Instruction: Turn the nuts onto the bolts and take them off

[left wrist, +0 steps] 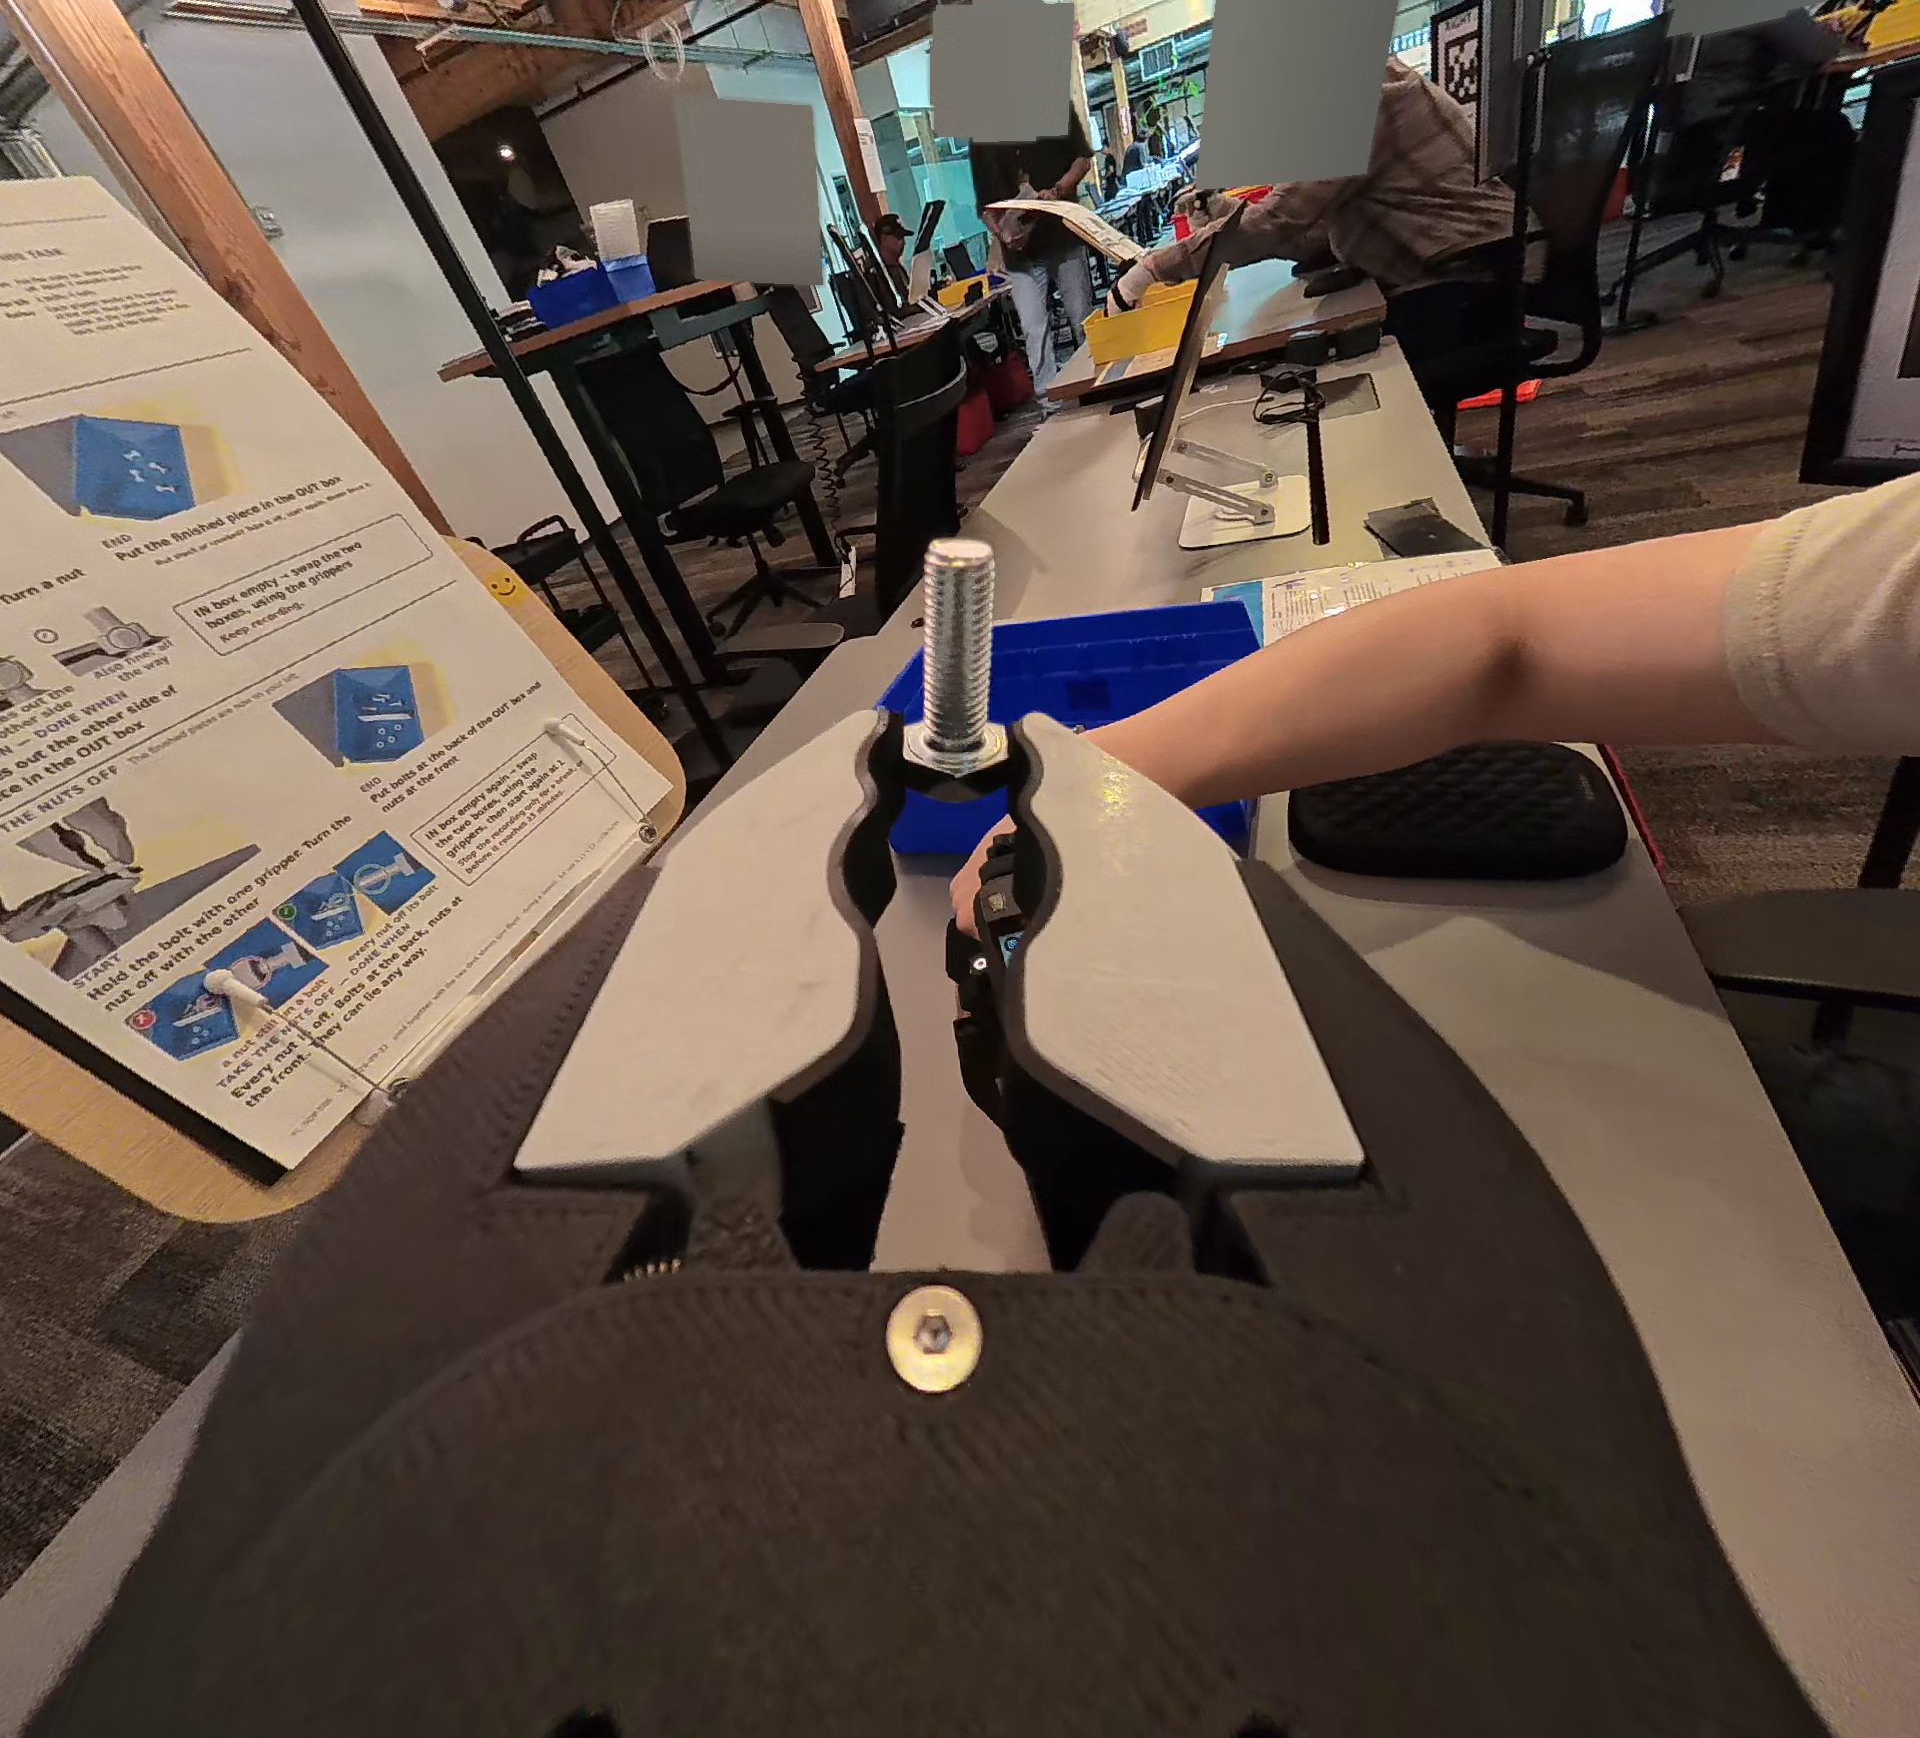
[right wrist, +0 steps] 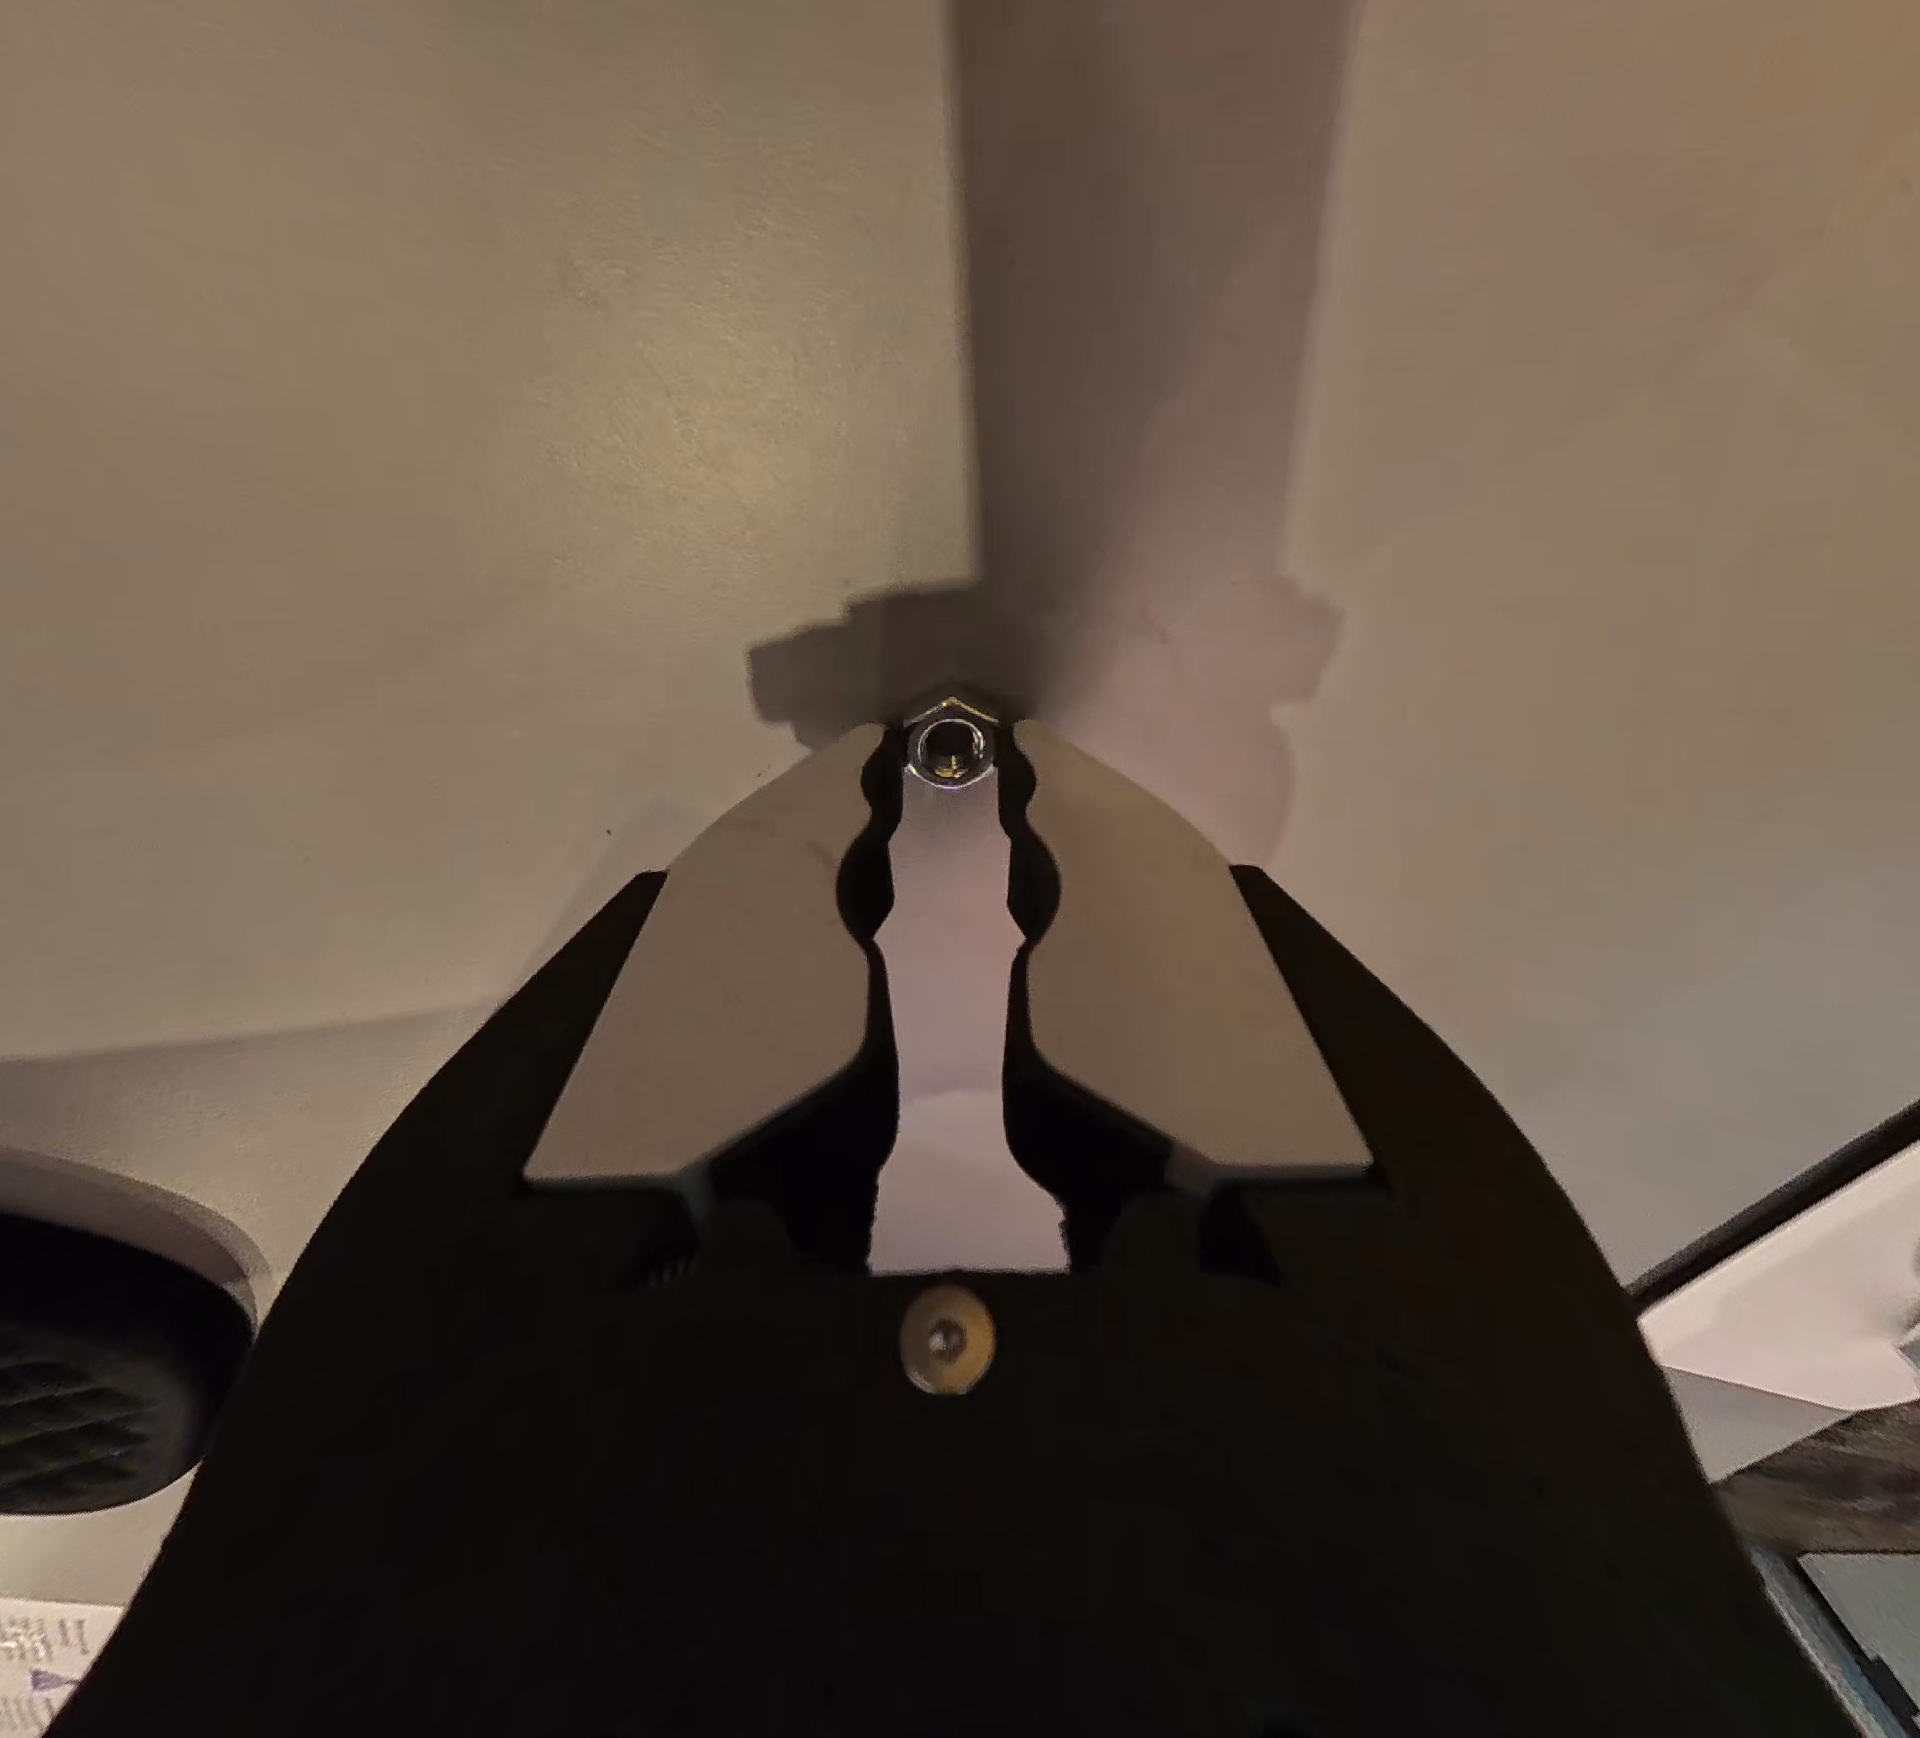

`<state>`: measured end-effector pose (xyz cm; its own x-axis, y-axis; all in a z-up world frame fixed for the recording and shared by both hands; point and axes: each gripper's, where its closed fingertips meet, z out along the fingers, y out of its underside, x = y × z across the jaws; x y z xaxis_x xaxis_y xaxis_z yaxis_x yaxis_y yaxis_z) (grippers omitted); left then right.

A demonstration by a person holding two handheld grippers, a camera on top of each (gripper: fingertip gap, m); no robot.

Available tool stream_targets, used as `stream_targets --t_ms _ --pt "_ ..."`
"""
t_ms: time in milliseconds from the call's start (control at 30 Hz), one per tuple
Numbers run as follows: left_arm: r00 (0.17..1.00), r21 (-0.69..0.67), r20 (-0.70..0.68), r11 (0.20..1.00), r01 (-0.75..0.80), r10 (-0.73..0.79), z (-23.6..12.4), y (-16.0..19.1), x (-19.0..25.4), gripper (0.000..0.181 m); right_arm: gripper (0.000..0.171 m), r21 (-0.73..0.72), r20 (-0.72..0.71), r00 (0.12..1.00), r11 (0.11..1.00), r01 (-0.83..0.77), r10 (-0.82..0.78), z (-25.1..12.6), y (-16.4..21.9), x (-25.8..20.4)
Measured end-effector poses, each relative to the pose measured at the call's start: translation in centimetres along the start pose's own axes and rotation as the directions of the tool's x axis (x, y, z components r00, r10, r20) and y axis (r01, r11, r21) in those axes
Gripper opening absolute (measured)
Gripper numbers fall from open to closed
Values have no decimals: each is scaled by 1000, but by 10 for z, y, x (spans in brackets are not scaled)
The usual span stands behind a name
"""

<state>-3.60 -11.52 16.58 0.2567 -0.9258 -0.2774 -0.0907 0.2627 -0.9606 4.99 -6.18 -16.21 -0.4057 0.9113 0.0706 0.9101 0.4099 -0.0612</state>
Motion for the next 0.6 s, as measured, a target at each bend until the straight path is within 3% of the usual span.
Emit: stream_targets --t_ms 167,267,467,600 --pt "1000 -4 -3 1000 19 -19 5 5 -3 19 19 53 -32 999 998 -41 43 -10 1 -9" --pt "999 -27 25 999 31 -30 13 14 -12 19 19 113 -104 992 992 -65 77 -45 6 -22" --pt "989 -50 -49 990 136 -138 69 50 -10 19 18 222 -278 936 963 -155 215 -191 26 -42" --pt "936 4 -176 950 312 -306 123 69 18 19 18 289 -282 907 929 -232 314 -275 23 -55"
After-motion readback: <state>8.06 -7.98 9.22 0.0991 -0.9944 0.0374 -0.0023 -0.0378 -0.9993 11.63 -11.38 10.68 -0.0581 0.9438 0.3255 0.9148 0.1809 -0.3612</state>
